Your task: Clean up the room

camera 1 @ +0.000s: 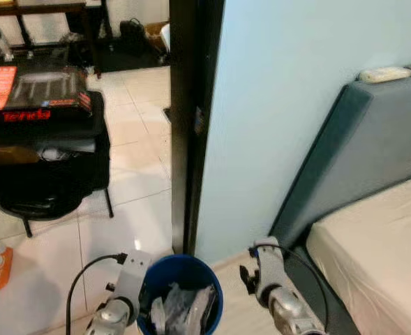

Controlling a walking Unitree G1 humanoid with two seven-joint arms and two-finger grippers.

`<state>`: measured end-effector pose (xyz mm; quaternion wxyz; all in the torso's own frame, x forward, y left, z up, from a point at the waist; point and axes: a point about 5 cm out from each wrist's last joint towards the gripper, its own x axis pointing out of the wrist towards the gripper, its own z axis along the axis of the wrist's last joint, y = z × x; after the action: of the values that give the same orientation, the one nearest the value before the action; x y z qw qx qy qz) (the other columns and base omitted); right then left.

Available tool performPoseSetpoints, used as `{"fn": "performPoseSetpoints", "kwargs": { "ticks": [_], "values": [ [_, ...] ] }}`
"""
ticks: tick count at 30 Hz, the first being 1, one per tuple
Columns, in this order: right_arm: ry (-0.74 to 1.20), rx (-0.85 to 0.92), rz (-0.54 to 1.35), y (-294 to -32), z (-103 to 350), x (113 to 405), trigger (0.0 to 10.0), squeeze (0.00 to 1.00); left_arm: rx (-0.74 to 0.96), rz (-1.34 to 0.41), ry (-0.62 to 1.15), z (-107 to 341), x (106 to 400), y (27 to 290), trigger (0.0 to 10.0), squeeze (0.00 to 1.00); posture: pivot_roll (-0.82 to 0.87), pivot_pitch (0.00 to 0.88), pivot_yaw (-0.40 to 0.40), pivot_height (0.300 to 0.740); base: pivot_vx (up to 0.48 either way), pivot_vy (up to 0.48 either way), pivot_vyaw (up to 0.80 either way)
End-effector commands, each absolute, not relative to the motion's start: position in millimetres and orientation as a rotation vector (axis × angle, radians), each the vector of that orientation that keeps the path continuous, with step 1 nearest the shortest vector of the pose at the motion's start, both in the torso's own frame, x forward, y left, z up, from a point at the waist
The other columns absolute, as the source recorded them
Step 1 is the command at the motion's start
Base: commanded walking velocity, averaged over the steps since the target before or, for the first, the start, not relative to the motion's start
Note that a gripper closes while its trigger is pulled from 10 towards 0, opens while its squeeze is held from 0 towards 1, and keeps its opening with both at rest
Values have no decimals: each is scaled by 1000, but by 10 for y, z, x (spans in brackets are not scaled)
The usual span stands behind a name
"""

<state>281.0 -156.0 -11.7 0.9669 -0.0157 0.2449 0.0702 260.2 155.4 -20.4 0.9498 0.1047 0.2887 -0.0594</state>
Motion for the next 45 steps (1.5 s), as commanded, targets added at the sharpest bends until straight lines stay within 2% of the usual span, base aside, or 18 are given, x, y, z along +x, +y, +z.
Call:
{"fn": "performPoseSetpoints", "kwargs": {
  "ticks": [1, 45],
  "values": [
    [529, -24, 127, -1595, -182, 2739, 10000, 0, 216, -132, 589, -228, 2583, 1521, 10000, 0, 25, 94, -44, 740, 0, 0, -800],
    [570, 7, 127, -1608, -221, 2672, 10000, 0, 166, -234, 512, -164, 2597, 1403, 10000, 0, 26, 113, -47, 740, 0, 0, -800]
  ]
}}
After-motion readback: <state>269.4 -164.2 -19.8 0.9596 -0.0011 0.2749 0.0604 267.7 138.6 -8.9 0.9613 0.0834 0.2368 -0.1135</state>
